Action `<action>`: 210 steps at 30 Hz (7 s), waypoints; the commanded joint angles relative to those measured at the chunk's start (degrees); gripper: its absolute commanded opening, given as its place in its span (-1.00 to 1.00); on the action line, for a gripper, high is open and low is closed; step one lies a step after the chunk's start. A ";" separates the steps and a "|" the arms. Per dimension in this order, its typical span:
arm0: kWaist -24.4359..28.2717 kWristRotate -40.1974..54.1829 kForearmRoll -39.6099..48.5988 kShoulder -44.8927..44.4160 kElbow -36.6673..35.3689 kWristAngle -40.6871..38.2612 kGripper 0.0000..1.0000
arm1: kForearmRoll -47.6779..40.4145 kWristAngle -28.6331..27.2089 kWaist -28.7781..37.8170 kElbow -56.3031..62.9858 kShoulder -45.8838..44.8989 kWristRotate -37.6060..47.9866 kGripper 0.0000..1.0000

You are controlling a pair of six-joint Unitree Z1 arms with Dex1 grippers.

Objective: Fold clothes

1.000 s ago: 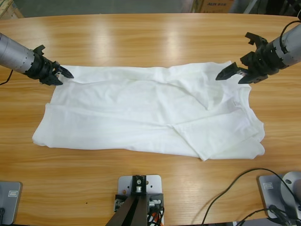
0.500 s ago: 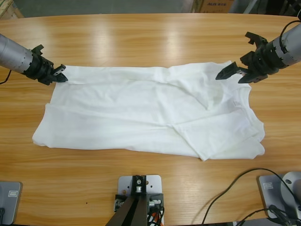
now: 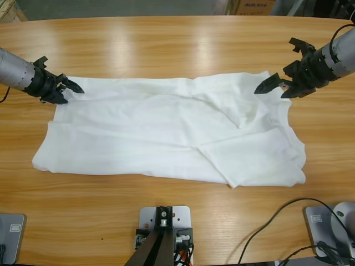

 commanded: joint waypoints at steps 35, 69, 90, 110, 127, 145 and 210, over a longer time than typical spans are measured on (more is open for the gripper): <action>1.24 0.79 -1.26 -3.68 1.93 -1.00 0.72 | -1.29 -1.04 0.21 1.97 0.88 -0.58 0.95; 2.93 0.18 -3.33 1.89 3.26 2.51 0.72 | -1.19 -0.96 0.21 2.41 -0.09 -0.59 0.95; 0.77 0.00 -4.12 5.11 2.35 2.83 0.72 | -1.19 -0.87 0.21 2.68 -1.25 -0.56 0.95; 1.44 0.44 -4.25 0.64 5.46 3.57 -1.00 | -1.28 -0.96 0.37 3.12 -1.83 -0.61 0.95; 6.78 6.73 -0.70 -8.95 5.44 2.20 0.61 | -1.89 -0.67 0.74 3.64 -2.57 -0.58 0.95; 8.08 6.28 -0.34 -4.91 6.65 1.63 0.60 | -2.07 -0.52 0.74 3.82 -2.96 -0.59 0.95; 19.68 -2.37 -26.80 0.27 18.77 -18.76 0.38 | -2.68 -0.52 1.09 4.08 -2.38 -0.59 0.95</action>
